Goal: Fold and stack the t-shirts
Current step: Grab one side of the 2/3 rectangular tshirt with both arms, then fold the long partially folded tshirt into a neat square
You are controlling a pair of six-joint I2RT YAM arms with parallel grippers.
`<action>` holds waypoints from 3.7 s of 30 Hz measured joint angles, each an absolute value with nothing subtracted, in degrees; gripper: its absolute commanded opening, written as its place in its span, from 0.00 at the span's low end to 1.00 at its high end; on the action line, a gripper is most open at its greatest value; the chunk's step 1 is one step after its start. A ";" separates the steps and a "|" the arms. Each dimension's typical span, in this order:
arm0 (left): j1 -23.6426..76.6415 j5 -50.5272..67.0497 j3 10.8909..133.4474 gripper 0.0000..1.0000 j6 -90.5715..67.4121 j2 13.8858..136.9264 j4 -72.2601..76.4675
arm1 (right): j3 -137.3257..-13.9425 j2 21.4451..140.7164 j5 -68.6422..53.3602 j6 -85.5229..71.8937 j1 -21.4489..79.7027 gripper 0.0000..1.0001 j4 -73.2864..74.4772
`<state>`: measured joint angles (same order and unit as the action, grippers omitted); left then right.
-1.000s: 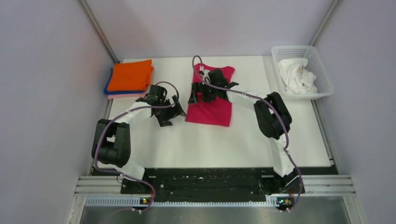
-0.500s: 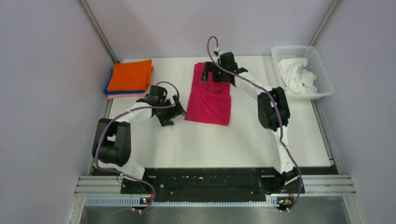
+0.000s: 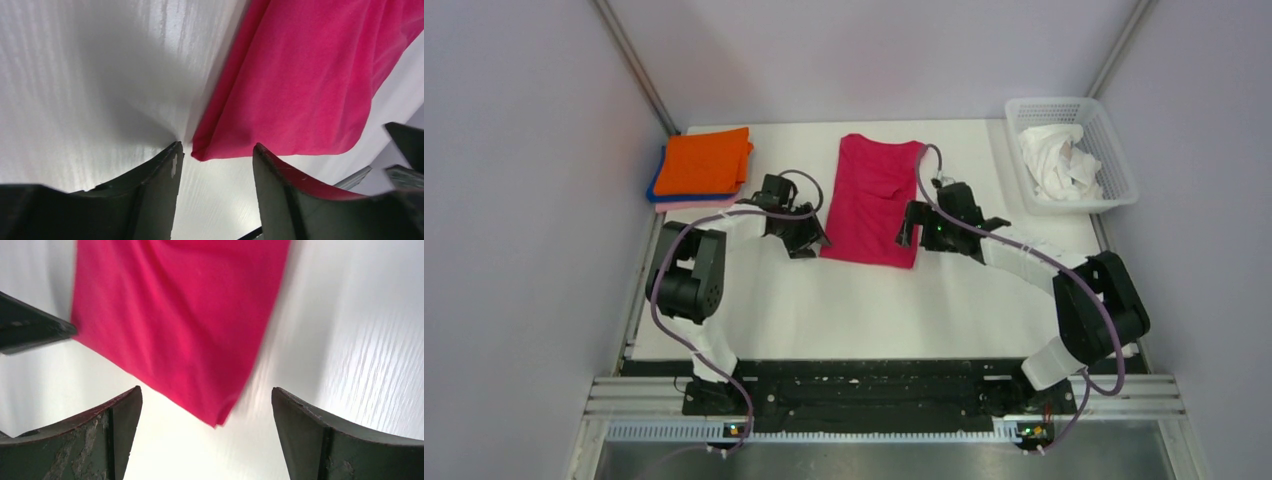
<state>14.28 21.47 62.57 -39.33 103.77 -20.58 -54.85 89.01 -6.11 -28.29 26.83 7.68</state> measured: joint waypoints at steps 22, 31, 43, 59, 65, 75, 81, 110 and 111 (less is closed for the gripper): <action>15.49 23.97 62.17 0.00 -39.29 107.07 -16.67 | -43.40 94.04 -13.72 -39.09 26.83 0.33 -3.75; 15.53 23.09 55.77 0.00 -39.75 102.87 -11.90 | -40.82 94.08 -16.82 -39.22 26.83 0.00 -5.39; 15.88 19.49 41.10 0.00 -40.07 77.56 -19.92 | -39.03 79.53 -32.12 -38.72 27.31 0.00 5.26; 15.94 12.12 42.41 0.00 -42.09 51.92 -28.97 | -42.30 76.99 -54.61 -50.19 22.35 0.00 -11.70; 15.92 9.19 49.58 0.00 -42.22 59.61 -26.63 | -41.93 82.74 -57.10 -56.64 19.94 0.00 -23.79; 15.73 8.32 60.34 0.00 -40.56 75.44 -22.70 | -40.16 91.66 -56.62 -58.61 12.73 0.00 -31.03; 15.57 9.65 68.18 0.00 -39.79 86.74 -21.21 | -40.66 96.49 -55.55 -58.67 10.31 0.00 -33.08; 11.99 12.19 102.48 0.99 -33.93 123.11 -21.98 | -55.31 120.79 -51.66 -70.48 3.62 0.89 -51.24; 11.97 12.25 102.54 0.99 -33.82 122.93 -21.96 | -55.31 120.70 -51.44 -70.15 3.64 0.95 -50.89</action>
<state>11.97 12.25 102.54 -33.82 122.93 -21.96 -55.31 120.70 -51.44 -70.15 3.64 -50.89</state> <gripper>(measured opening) 0.985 0.821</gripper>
